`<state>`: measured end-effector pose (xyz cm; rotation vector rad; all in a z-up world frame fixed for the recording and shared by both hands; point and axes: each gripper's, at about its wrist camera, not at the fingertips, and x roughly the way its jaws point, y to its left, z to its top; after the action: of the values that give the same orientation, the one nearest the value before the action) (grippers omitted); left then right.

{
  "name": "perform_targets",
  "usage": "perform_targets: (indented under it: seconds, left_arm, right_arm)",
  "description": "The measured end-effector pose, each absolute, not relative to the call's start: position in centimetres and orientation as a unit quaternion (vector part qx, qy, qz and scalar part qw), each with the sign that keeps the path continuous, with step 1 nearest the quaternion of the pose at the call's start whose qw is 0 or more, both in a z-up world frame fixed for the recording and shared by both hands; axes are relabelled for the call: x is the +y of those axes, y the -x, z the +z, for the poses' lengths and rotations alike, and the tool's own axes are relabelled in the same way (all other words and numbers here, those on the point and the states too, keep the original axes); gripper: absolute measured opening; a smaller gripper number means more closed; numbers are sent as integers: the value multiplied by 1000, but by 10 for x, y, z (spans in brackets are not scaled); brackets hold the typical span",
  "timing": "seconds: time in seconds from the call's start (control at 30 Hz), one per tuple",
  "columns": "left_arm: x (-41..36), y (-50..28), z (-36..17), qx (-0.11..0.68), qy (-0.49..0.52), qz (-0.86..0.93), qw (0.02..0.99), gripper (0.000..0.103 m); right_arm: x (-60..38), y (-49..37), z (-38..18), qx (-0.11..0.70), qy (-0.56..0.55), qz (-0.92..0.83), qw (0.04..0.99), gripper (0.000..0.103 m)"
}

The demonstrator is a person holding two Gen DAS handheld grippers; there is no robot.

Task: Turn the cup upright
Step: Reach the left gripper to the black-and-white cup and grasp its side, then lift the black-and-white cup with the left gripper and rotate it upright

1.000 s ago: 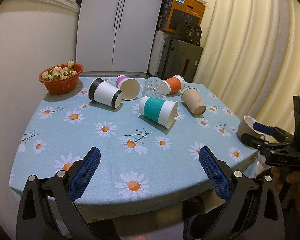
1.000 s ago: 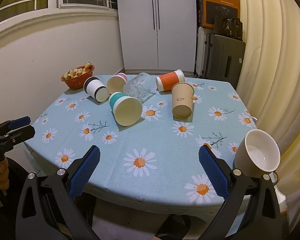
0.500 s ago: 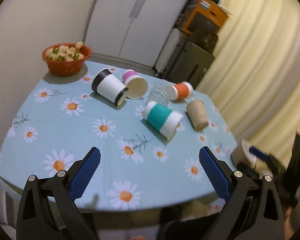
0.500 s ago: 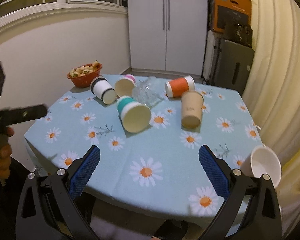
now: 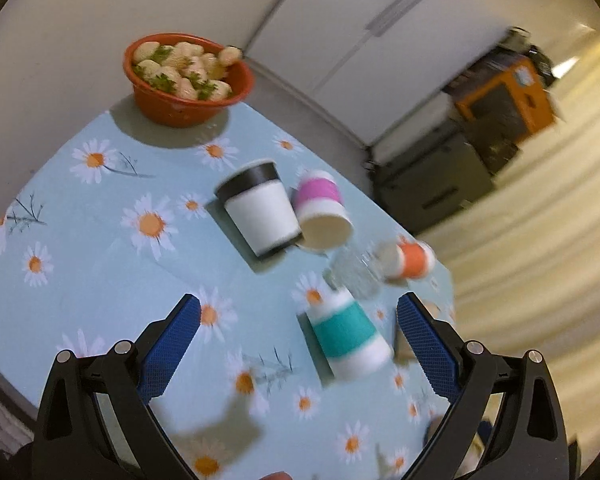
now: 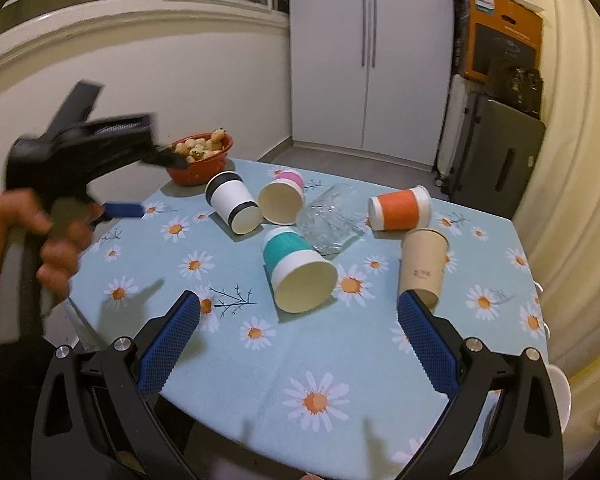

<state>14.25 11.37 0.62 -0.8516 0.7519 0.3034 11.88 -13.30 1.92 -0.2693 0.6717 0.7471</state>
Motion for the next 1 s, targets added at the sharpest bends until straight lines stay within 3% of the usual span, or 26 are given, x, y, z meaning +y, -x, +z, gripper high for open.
perform_targets:
  seconds: [0.27, 0.33, 0.63, 1.0]
  left_arm:
    - [147, -213, -28, 397, 414, 205, 793, 95]
    - [155, -227, -41, 411, 424, 211, 779, 87]
    - [169, -260, -63, 449, 398, 260, 756, 86]
    - [181, -264, -84, 465, 410, 274, 735, 64]
  right_arm:
    - [-129, -133, -1, 343, 128, 383, 848, 98]
    - [-131, -136, -6, 351, 128, 390, 842, 98]
    - [-139, -148, -13, 356, 122, 395, 838, 98]
    - [-144, -151, -11, 357, 114, 395, 839, 98]
